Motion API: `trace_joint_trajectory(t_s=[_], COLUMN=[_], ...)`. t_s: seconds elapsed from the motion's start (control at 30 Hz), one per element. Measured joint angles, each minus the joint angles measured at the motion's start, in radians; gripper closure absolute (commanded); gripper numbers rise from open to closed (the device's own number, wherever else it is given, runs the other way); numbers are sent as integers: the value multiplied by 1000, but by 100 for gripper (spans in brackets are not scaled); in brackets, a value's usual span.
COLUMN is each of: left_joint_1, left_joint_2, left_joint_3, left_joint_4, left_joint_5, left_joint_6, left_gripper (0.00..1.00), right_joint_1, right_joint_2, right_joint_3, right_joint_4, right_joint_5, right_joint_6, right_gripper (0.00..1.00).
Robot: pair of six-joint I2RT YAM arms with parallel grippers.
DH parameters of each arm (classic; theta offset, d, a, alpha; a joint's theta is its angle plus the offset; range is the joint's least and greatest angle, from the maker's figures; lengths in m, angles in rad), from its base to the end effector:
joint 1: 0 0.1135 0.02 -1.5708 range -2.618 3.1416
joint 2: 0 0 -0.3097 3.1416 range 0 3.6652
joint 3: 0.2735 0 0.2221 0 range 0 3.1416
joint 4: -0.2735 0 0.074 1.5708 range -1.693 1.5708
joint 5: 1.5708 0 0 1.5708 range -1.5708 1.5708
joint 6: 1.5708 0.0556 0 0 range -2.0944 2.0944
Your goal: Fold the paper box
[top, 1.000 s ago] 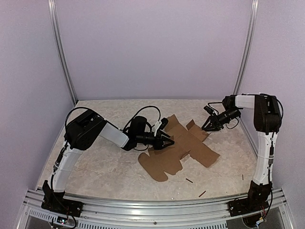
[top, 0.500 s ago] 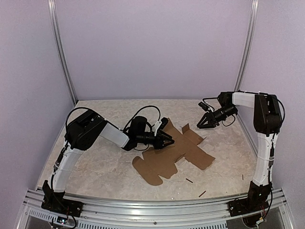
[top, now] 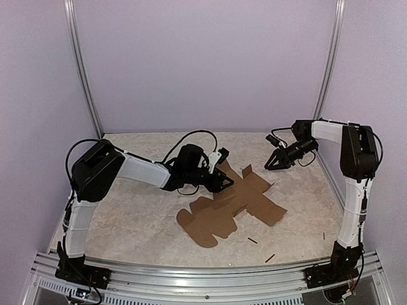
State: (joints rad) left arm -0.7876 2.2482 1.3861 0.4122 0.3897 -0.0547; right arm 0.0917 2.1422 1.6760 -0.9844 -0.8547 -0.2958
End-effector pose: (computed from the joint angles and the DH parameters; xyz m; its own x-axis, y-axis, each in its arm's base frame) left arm 0.3461 -0.3776 0.1770 -0.3554 0.2853 -0.8901 0.8788 0.4264 -0.2142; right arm 0.4131 0.0801 0.2218 -0.9019 -0.2751 -0.3330 -0.4318 0.5909 0.6814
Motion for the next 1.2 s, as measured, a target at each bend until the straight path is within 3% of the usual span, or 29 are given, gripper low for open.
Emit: trace_joint_trajectory(t_s=[0.3, 0.57, 0.7, 0.83, 1.03, 1.2], left_joint_1=[-6, -6, -6, -6, -6, -6], left_joint_2=[0, 0, 0, -5, -90, -108], left_joint_3=[164, 195, 193, 159, -23, -53], left_joint_4=[-396, -558, -563, -511, -347, -279], left_joint_5=[-103, -109, -100, -84, -71, -61], left_joint_6=[26, 34, 34, 34, 34, 30], left_gripper=[48, 80, 92, 98, 100, 100], right_joint_1=[0, 0, 6, 14, 19, 20], right_joint_2=[-63, -69, -68, -47, 39, 61], right_joint_3=[-31, -53, -56, -34, 16, 16], right_joint_4=[13, 33, 44, 36, 18, -9], right_joint_5=[28, 78, 120, 150, 167, 164], right_joint_6=[0, 1, -2, -22, -63, -82], right_gripper=[63, 57, 56, 54, 51, 49])
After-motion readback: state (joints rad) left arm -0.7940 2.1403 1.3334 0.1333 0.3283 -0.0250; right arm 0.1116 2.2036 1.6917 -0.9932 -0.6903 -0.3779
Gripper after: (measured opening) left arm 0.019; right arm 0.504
